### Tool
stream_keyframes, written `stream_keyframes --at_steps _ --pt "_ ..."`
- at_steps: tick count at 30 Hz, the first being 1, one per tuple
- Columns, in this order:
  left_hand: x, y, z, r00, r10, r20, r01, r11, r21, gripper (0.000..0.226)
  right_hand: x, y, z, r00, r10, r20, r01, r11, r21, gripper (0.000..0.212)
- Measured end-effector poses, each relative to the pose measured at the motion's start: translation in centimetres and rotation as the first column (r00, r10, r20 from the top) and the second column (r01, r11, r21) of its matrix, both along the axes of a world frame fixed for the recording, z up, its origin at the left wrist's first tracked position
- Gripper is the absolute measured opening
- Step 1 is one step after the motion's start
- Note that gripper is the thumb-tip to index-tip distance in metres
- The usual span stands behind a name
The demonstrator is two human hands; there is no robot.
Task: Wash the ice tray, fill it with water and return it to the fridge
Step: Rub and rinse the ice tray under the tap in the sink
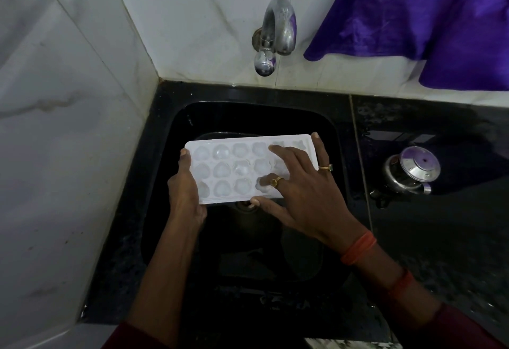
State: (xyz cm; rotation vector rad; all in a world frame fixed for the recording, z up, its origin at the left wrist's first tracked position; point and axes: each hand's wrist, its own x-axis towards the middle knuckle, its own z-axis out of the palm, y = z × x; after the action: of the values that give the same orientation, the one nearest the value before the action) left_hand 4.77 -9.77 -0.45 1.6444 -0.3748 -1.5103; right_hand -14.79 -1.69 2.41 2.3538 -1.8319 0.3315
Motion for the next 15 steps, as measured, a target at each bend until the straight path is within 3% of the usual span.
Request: stream_keyframes --at_steps 11,15 --pt "0.3 0.1 0.3 1.000 -0.013 -0.004 0.013 1.000 -0.012 0.043 1.5 0.4 0.1 0.995 -0.010 0.104 0.017 0.998 -0.065 0.050" --pt "0.3 0.0 0.5 1.000 -0.017 0.006 0.017 1.000 -0.012 0.042 2.2 0.4 0.3 0.994 0.038 0.099 -0.038 0.999 0.001 0.049"
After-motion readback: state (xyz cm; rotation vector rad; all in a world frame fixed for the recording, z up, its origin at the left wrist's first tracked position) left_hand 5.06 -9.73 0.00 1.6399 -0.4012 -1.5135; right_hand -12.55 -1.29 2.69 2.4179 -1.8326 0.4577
